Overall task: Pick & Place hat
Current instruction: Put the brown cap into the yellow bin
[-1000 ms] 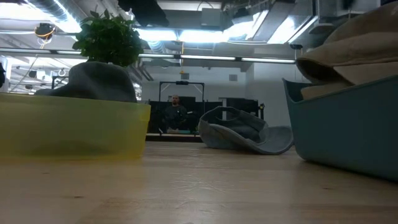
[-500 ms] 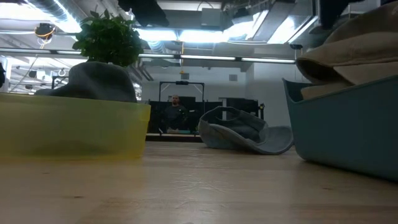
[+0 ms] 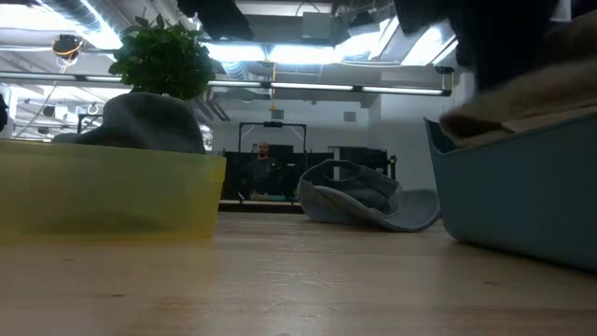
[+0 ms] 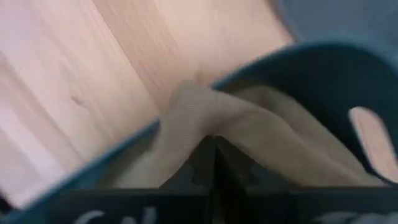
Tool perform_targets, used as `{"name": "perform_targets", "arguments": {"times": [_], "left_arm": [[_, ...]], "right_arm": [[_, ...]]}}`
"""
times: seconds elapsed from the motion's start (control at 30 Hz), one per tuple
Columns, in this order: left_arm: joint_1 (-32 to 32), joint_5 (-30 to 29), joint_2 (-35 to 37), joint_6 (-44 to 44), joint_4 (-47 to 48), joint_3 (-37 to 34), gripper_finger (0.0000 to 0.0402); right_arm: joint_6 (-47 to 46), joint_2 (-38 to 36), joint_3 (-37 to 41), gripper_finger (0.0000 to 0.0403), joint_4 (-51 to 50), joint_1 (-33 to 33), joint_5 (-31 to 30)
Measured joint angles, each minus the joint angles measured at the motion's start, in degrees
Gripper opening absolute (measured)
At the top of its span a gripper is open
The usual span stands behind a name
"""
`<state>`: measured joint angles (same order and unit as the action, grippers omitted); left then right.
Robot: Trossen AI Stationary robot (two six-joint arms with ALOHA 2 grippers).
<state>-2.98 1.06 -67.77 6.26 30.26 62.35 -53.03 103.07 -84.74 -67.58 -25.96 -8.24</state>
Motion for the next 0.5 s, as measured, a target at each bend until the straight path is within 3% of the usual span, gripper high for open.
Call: {"name": "perform_targets", "arguments": {"times": [0.17,0.5], "left_arm": [[0.0,-0.02,0.0,-0.11,0.0,0.0,0.0141],[-0.01,0.0,0.0,-0.57,-0.04,0.0,0.0141]], "right_arm": [[3.83,2.66,3.11,0.0006,0.23,0.0,2.2],[10.41,3.82,8.37,0.0007,8.44,0.07,0.61]]}}
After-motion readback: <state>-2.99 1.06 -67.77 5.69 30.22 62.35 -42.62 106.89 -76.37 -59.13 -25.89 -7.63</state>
